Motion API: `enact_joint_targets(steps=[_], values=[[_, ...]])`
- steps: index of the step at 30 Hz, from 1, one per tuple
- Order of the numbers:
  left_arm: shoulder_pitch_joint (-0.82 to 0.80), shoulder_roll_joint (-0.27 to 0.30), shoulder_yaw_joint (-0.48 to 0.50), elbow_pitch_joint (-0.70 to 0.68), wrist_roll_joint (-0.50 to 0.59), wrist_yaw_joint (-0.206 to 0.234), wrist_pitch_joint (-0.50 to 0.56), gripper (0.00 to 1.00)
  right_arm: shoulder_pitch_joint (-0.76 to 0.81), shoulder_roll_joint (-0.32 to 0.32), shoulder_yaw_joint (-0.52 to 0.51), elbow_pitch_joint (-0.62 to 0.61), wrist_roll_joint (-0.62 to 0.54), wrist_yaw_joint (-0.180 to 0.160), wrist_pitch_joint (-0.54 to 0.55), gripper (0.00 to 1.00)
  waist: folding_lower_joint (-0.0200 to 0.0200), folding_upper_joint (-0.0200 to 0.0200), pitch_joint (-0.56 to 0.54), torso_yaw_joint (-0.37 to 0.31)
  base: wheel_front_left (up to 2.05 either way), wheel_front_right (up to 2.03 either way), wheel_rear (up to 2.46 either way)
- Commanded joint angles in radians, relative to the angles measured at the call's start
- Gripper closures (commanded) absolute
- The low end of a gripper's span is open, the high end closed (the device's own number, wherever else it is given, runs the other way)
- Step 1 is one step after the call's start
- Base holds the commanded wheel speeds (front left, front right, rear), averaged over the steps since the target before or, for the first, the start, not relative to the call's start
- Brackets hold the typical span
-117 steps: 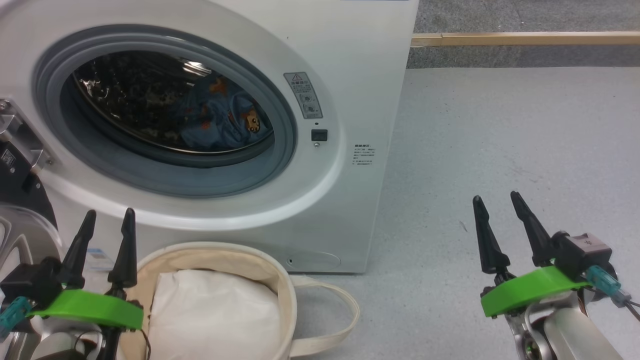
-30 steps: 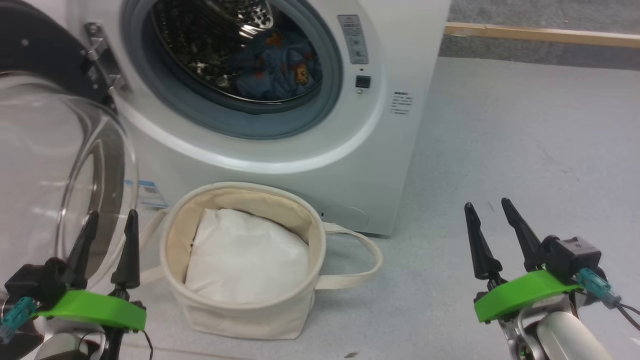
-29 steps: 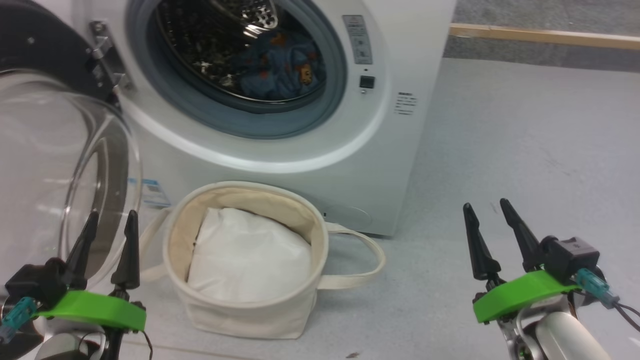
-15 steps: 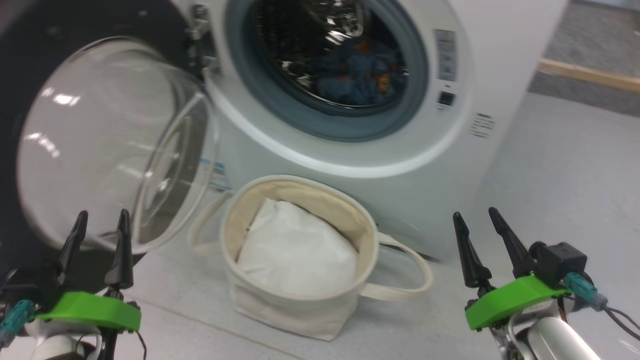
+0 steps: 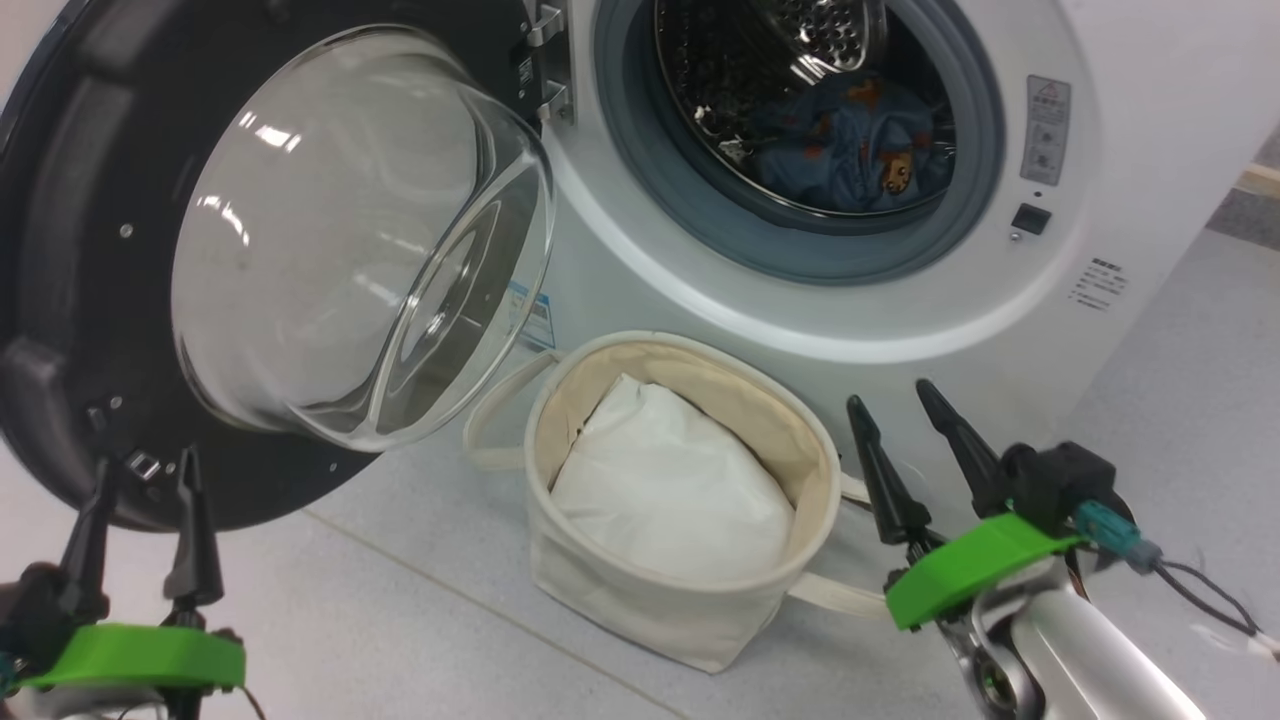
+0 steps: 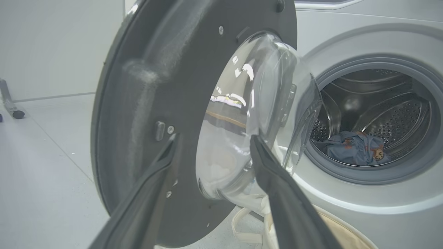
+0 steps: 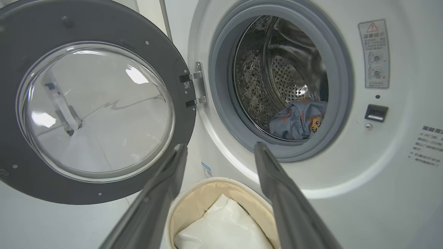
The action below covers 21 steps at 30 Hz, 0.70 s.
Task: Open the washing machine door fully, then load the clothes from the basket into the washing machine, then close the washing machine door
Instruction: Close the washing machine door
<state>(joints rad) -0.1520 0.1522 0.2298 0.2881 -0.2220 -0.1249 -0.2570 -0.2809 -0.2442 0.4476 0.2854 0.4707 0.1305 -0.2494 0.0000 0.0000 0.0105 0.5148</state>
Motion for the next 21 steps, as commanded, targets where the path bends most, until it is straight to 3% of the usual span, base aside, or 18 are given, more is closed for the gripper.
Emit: enact_joint_targets(steps=[1, 10, 21], values=[[-0.009, 0.017, 0.055, -0.049, 0.005, -0.006, -0.005, 0.00, -0.053, -0.014, 0.033, -0.016, 0.012, 0.000, -0.012, 0.00, 0.0000, 0.0000, 0.010, 0.008, 0.00, 0.00, 0.00], [0.029, -0.004, 0.105, -0.091, 0.005, -0.006, -0.005, 0.00, -0.124, -0.008, 0.105, 0.015, 0.045, 0.000, -0.012, 0.00, 0.0000, 0.0000, 0.026, 0.021, 0.00, 0.00, 0.00], [0.035, -0.010, 0.106, -0.105, 0.005, -0.006, -0.005, 0.00, -0.132, -0.009, 0.114, 0.025, 0.058, 0.000, -0.012, 0.00, 0.0000, 0.0000, 0.023, 0.019, 0.00, 0.00, 0.00]])
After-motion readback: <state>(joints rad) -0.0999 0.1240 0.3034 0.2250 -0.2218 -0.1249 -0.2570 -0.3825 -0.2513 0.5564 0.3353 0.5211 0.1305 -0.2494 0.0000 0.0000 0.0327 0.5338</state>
